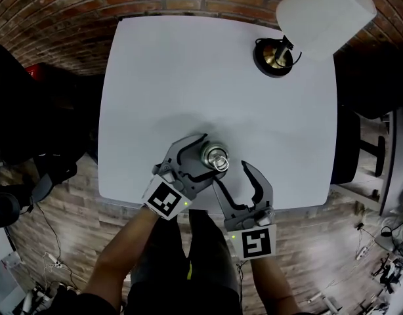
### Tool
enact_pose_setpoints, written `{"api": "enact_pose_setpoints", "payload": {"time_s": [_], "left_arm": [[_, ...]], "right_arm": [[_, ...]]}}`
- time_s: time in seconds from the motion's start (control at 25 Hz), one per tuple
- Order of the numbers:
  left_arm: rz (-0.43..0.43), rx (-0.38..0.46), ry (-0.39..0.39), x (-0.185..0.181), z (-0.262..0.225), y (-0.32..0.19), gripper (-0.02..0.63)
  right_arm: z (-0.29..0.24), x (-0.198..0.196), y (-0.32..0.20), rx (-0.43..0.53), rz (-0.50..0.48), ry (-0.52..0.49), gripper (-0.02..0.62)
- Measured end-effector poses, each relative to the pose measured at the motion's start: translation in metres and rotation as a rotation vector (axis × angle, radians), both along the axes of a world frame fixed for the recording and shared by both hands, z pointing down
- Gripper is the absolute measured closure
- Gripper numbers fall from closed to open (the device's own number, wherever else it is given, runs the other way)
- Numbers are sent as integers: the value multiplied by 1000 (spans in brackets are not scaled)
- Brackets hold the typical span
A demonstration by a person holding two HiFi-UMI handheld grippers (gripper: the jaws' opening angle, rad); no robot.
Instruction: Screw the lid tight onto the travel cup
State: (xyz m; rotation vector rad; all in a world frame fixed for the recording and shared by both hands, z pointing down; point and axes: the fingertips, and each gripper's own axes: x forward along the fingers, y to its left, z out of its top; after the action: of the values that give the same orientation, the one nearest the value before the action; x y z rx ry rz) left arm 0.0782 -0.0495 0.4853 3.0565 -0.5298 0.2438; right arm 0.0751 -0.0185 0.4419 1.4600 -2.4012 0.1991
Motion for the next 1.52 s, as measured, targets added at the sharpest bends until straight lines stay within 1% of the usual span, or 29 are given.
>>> {"api": "enact_pose_setpoints", "payload": {"time_s": [0.12,0.16,0.24,0.28,0.36,0.4,0.52,0.72,0.76,0.8,0.92,1.0,1.08,1.16,1.32,1.52], "left_arm": [[5,-12,-3,-1,-6,2,239],[10,-15,-7,-2,-8,4,239],[19,-20,-18,-3,-12,7,239],[20,-23,-25,-5,-14,8,239],[19,-32,-46,-11,-15,12,241],[19,-36,-63,-15,-14,13,241],[10,-56,-99,-25,-15,19,241],[-35,-101,-116,-43,-29,27,244],[-46,-105,-118,-47,-33,28,277],[-55,-106,-116,-50,-37,28,349],[-74,-97,-99,-56,-54,28,424],[-91,-73,-94,-59,-67,26,465],[-117,-39,-95,-63,-83,18,531],[-151,-15,-92,-67,-98,9,555],[-214,-43,-46,-74,-130,-5,579],[-325,-7,-7,-98,-174,-20,583]], "right_arm": [[-2,11,5,-14,25,14,402],[-2,15,6,-18,36,19,413],[-5,23,8,-25,63,26,457],[-6,27,9,-30,74,37,479],[-9,34,11,-36,97,64,549],[-11,38,12,-36,114,65,562],[-19,47,13,-30,154,52,574],[-35,65,14,-17,199,40,578],[-38,69,14,-10,207,40,578],[-43,72,14,-7,215,40,578],[-59,84,16,2,240,42,578],[-68,93,18,7,255,48,580],[-78,104,17,21,276,52,581],[-87,113,16,38,296,50,581],[-110,124,16,66,309,11,581],[-144,133,16,120,319,-25,582]]}}
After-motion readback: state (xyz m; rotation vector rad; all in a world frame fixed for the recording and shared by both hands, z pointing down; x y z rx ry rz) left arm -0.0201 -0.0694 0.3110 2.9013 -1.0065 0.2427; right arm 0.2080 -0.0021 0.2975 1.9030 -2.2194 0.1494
